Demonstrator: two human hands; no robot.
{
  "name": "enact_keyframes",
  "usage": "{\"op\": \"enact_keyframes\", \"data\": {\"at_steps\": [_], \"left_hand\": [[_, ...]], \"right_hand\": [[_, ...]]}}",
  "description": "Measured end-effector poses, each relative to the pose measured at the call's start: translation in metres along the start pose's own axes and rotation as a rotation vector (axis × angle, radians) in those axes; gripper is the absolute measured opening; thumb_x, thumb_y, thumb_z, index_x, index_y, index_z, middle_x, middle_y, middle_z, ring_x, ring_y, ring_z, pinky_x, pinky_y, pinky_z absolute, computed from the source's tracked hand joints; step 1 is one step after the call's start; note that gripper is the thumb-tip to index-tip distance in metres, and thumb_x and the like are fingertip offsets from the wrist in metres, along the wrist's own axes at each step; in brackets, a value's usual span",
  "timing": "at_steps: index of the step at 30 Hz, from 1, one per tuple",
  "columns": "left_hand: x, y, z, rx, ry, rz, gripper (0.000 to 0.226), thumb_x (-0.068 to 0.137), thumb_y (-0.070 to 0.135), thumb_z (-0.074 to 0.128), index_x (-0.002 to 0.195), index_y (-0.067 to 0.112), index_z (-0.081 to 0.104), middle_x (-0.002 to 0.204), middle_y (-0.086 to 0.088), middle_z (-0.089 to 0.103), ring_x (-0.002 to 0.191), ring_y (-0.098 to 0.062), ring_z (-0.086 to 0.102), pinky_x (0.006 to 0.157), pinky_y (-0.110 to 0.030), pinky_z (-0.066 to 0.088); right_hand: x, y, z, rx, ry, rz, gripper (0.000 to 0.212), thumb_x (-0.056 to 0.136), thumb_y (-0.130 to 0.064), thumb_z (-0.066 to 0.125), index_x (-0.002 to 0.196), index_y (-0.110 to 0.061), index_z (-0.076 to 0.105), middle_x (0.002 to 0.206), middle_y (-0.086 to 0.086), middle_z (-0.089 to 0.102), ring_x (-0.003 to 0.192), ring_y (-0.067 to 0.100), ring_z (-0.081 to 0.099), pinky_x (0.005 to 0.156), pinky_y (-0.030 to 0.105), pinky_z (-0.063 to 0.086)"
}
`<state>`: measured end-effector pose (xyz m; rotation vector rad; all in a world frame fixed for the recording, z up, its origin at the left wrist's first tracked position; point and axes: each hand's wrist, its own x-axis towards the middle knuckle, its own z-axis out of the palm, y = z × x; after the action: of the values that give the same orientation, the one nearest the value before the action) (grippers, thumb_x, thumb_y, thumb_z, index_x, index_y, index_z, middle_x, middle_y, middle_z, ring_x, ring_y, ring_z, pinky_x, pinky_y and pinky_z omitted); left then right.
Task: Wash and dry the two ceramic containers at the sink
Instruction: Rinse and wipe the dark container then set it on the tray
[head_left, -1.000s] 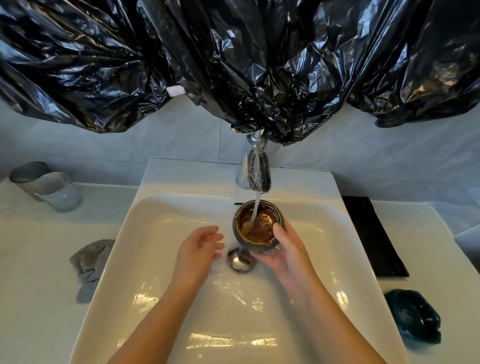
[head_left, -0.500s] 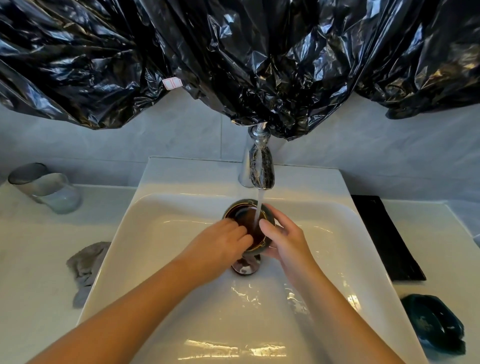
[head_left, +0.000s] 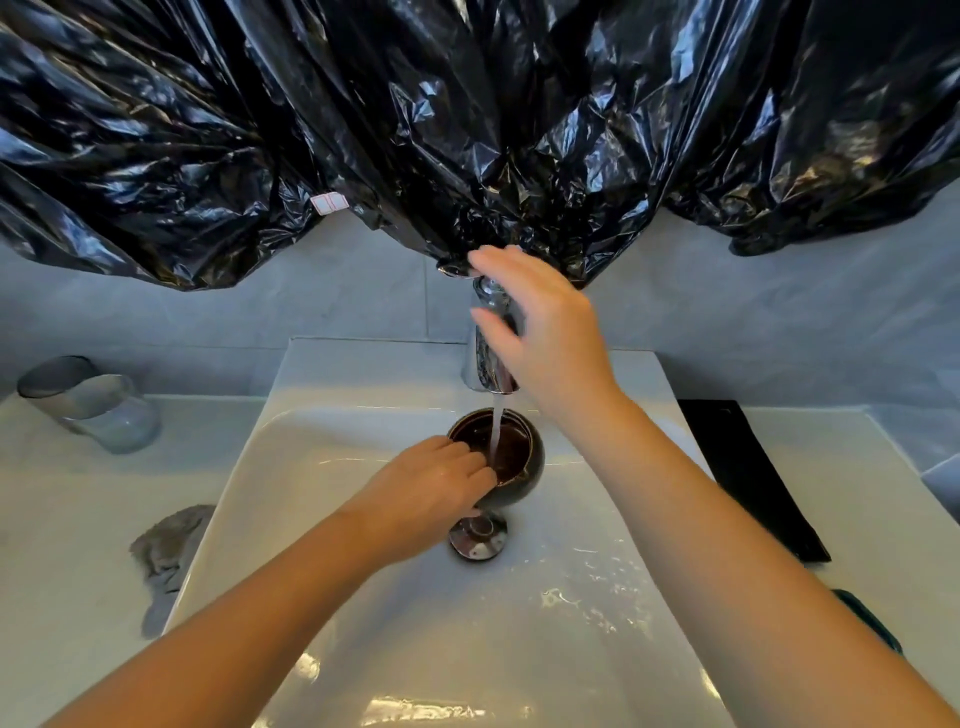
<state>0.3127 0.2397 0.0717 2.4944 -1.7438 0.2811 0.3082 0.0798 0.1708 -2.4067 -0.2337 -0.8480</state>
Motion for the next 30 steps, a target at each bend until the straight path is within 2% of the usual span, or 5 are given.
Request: {"op": "enact_keyframes", "data": {"at_steps": [6, 16, 20, 24, 30], "left_hand": [[-0.009, 0.007, 0.005, -0.013, -0.047, 0.007, 0.031, 0.062, 0.013, 0.082, 0.086, 0.022, 0.065, 0.079, 0.006, 0.066, 0.074, -0.016, 0.062, 0.083, -0.026, 0.051], [-0.008, 0.007, 0.012, -0.039, -0.082, -0.011, 0.035, 0.066, 0.012, 0.083, 0.096, 0.021, 0.068, 0.091, 0.003, 0.068, 0.082, -0.017, 0.062, 0.077, -0.027, 0.054], [-0.009, 0.012, 0.018, -0.071, -0.030, -0.017, 0.043, 0.068, 0.022, 0.083, 0.106, 0.018, 0.066, 0.096, 0.003, 0.068, 0.081, -0.015, 0.064, 0.074, -0.025, 0.055], [0.005, 0.026, 0.014, -0.205, -0.014, -0.153, 0.022, 0.080, 0.027, 0.073, 0.094, 0.015, 0.061, 0.088, 0.000, 0.065, 0.075, -0.019, 0.061, 0.064, -0.025, 0.049], [0.008, 0.003, 0.018, 0.049, -0.090, -0.008, 0.043, 0.091, 0.053, 0.037, 0.101, 0.020, 0.063, 0.103, 0.000, 0.068, 0.104, -0.022, 0.060, 0.104, -0.029, 0.034]], "right_hand": [[0.035, 0.008, 0.020, -0.204, 0.164, -0.167, 0.012, 0.086, -0.014, 0.064, 0.080, -0.010, 0.073, 0.074, 0.003, 0.071, 0.060, 0.024, 0.063, 0.051, 0.035, 0.054], [0.026, 0.011, -0.002, -0.054, 0.091, -0.085, 0.019, 0.088, -0.014, 0.066, 0.104, -0.009, 0.075, 0.100, 0.005, 0.075, 0.089, 0.018, 0.069, 0.079, 0.036, 0.058], [-0.087, 0.018, -0.003, 0.242, 0.224, 0.438, 0.019, 0.095, -0.010, 0.061, 0.109, -0.020, 0.069, 0.106, -0.002, 0.070, 0.100, 0.003, 0.063, 0.083, 0.009, 0.047], [-0.128, 0.028, 0.033, 1.209, -0.167, 1.287, 0.036, 0.100, -0.034, 0.044, 0.119, -0.016, 0.069, 0.117, 0.016, 0.071, 0.099, 0.027, 0.071, 0.072, 0.037, 0.058], [-0.122, 0.041, 0.056, 1.562, -0.200, 1.318, 0.049, 0.087, -0.044, 0.048, 0.116, -0.012, 0.072, 0.117, 0.017, 0.071, 0.102, 0.029, 0.070, 0.085, 0.045, 0.053]]}}
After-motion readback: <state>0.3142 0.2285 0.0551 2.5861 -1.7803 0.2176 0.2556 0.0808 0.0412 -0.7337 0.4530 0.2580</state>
